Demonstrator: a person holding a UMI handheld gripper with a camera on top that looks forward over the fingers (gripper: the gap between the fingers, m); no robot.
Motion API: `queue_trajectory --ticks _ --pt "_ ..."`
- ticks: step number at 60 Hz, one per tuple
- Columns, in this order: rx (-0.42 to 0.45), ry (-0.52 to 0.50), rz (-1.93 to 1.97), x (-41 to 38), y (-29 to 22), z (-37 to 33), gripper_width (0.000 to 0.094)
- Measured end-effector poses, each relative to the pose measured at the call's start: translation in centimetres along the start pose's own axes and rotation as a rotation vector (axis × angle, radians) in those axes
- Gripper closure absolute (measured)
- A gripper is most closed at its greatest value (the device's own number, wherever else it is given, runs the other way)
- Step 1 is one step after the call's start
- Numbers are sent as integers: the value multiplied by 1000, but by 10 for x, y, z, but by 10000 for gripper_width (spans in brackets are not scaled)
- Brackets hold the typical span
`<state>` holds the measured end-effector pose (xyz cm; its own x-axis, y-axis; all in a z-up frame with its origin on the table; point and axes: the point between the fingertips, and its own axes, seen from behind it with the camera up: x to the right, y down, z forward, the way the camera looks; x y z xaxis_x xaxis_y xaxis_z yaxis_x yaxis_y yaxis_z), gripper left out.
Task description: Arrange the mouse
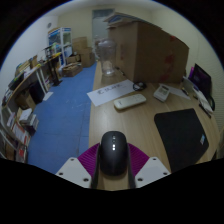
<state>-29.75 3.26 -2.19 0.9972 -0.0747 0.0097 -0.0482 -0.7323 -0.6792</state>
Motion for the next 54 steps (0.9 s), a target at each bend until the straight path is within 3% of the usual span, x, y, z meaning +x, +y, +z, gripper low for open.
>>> queue_trajectory --ticks 13,23,31,36,46,54 --pt "-13 -133 -104 -4 -7 -9 549" --pt "232 -271 -156 33 -108 -74 552" --pt "337 -211 -192 134 -159 -94 552" --pt "316 -183 -204 187 -154 -79 554" --pt "155 -154 -211 238 -74 -10 551" --pt "89 -147 -182 255 -36 15 554"
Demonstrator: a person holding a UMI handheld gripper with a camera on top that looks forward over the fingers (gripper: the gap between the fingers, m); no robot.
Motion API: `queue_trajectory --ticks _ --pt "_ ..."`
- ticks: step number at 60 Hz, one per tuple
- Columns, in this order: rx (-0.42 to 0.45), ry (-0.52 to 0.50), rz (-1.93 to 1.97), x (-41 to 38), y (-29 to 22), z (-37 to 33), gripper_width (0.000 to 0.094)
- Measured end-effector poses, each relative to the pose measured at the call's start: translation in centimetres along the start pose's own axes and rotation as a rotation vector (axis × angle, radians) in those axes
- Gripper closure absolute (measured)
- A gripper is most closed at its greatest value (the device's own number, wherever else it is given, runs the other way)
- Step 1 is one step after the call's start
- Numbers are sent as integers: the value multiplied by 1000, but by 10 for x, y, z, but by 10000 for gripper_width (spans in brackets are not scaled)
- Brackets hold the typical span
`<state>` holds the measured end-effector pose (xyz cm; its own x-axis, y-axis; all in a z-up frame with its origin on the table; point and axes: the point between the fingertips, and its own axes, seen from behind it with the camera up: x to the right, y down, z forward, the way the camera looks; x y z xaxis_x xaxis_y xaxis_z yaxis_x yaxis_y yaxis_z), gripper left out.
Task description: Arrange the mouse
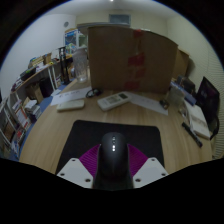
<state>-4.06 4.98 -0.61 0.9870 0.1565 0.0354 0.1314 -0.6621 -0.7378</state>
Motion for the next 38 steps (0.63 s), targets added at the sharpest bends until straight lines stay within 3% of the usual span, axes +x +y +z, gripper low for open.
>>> queue_trajectory --ticks 7,13,15,20,21,38 --pt "5 -25 11 -2 3 3 536" --pt "-32 -17 15 -2 5 2 423" --pt "-56 1 27 -1 7 0 364" --pt "-83 29 52 -3 7 -12 88" --pt "-84 34 56 -4 6 -16 118" --pt "-64 123 159 -65 1 -123 119"
